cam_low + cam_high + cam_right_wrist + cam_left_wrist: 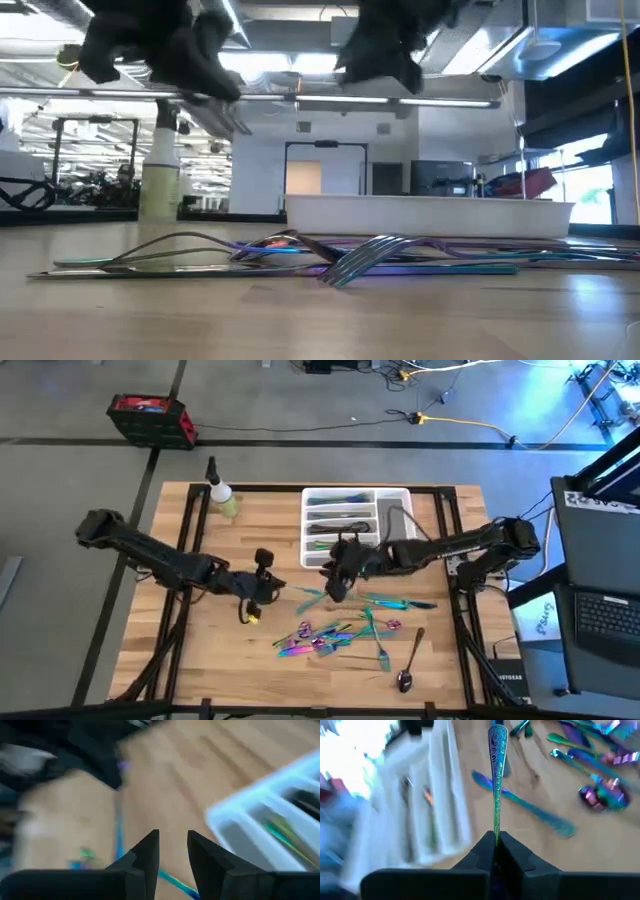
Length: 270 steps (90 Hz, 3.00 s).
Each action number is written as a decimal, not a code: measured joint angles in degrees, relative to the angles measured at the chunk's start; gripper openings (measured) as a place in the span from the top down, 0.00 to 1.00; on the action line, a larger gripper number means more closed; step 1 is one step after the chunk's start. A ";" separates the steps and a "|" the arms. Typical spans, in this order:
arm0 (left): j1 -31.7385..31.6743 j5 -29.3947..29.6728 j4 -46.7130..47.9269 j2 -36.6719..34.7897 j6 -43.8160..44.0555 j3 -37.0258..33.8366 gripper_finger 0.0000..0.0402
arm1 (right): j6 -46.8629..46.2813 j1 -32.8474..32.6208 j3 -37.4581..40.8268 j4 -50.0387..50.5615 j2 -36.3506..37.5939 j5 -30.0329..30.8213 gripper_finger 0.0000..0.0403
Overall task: Sort silverware
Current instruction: Put the blue fork on the white silverware tray
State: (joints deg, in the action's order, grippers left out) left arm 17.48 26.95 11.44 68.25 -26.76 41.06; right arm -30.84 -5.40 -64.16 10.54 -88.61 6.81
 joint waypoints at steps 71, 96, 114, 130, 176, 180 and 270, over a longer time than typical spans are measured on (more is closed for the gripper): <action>-2.19 6.59 0.53 -0.68 -41.40 3.32 1.00 | -6.39 4.67 0.11 -22.24 -11.49 -14.81 0.79; -2.32 6.61 0.00 -0.73 -42.62 3.32 1.00 | -6.20 4.62 0.11 -25.63 -12.40 -15.44 0.79; -2.57 6.72 -0.07 -0.73 -42.61 3.32 1.00 | -6.17 4.62 0.11 -25.41 -12.66 -15.52 0.80; -2.97 6.76 -0.32 -0.73 -42.41 3.32 1.00 | -5.16 4.62 0.11 -22.03 -12.68 -14.15 0.84; -3.60 6.72 -0.89 -0.70 -42.22 3.32 1.00 | -1.74 4.67 0.11 -21.45 -12.70 -14.54 0.98; -3.80 6.73 -1.52 -0.70 -42.13 3.30 1.00 | -1.76 4.67 0.11 -21.35 -12.70 -14.50 0.98; 1.50 34.26 -39.54 -6.00 -38.57 3.37 1.00 | -2.32 11.94 0.09 -24.51 -9.76 -7.82 1.00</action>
State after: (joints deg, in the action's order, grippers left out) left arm 18.98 61.22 -28.11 62.26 -65.33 44.42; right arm -33.15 6.54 -64.07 -13.97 -98.37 -1.01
